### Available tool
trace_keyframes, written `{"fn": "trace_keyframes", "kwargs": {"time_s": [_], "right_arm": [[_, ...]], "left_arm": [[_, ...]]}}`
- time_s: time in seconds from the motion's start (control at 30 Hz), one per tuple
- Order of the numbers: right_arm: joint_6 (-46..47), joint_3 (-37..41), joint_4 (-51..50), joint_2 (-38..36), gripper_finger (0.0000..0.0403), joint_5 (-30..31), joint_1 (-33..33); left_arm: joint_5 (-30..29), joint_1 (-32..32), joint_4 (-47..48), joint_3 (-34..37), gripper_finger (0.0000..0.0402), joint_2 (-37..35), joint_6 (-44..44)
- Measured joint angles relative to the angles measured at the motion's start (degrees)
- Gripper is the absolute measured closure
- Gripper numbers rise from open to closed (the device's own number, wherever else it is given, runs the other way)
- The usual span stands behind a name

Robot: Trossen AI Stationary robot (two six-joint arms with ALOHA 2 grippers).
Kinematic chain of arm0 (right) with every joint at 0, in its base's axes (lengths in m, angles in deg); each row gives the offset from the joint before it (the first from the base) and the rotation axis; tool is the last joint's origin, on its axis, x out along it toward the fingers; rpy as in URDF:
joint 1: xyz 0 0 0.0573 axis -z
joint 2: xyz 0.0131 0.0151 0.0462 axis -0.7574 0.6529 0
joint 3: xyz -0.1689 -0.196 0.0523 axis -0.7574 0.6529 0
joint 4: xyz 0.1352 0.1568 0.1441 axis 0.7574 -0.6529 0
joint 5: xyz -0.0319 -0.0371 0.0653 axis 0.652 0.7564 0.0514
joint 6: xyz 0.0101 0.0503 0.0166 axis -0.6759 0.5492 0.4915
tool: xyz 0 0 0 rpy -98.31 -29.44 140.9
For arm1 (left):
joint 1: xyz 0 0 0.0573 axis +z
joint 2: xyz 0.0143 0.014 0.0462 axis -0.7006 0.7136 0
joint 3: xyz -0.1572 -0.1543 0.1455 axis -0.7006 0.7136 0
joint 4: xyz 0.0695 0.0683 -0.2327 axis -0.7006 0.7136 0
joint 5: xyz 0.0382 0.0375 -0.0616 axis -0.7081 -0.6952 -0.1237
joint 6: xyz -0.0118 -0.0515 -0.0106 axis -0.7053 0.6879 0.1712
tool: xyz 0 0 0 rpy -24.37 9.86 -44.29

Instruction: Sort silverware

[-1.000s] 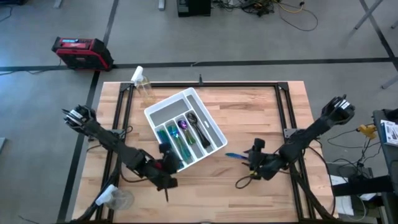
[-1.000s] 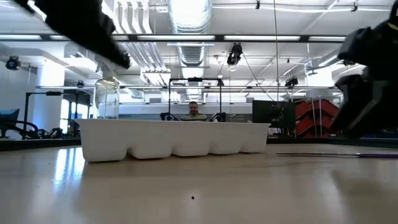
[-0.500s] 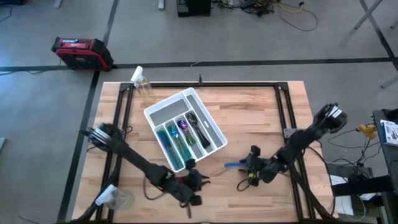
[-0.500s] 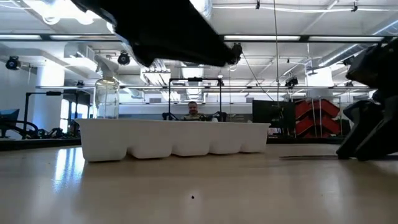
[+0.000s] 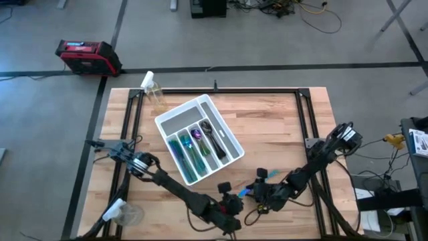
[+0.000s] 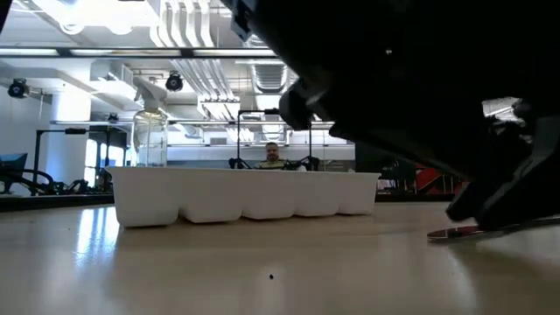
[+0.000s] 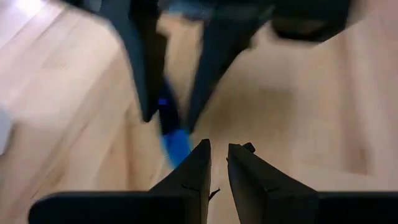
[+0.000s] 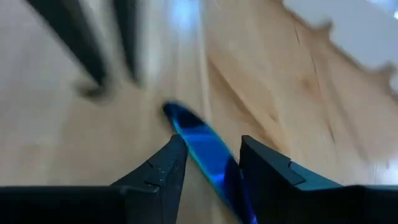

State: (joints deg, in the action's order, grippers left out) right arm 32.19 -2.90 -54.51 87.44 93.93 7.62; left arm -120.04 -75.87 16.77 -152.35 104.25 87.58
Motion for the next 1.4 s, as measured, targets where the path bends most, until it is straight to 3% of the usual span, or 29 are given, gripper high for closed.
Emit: {"fn": "trace_keyframes", "kwargs": {"time_s": [0.13, 0.3, 0.43, 0.6, 1.03, 1.2, 1.4], "right_arm": [[-2.80, -0.13, -1.30, -3.85, 0.0280, 0.43, -1.95], [-0.71, -0.11, -8.04, -9.75, 0.0293, 2.41, -4.09], [4.53, -0.04, -15.99, -12.28, 0.0307, 4.04, -4.90], [9.57, 0.13, -20.68, -12.41, 0.0327, 4.08, -5.03], [9.58, 0.33, -20.39, -12.54, 0.0374, 4.12, -5.03], [7.55, 0.36, -21.77, -13.90, 0.0353, 4.04, -5.46], [2.67, 3.78, -17.83, -14.36, 0.0286, -0.64, -5.77]], "left_arm": [[-4.46, 0.52, 4.05, -3.14, 0.0361, 2.69, 5.00], [-4.14, 1.44, 3.22, -3.02, 0.0361, 3.06, 9.84], [-3.88, 1.62, 1.06, -2.40, 0.0361, 3.17, 8.20], [0.85, 1.68, -4.18, -2.40, 0.0362, 3.17, 7.29], [11.71, 3.37, -1.60, 0.75, 0.0401, 2.96, 17.85], [13.00, 1.57, 10.40, 0.94, 0.0401, 1.62, 20.24], [13.73, -1.22, 23.22, 1.29, 0.0402, -1.72, 15.44]]}}
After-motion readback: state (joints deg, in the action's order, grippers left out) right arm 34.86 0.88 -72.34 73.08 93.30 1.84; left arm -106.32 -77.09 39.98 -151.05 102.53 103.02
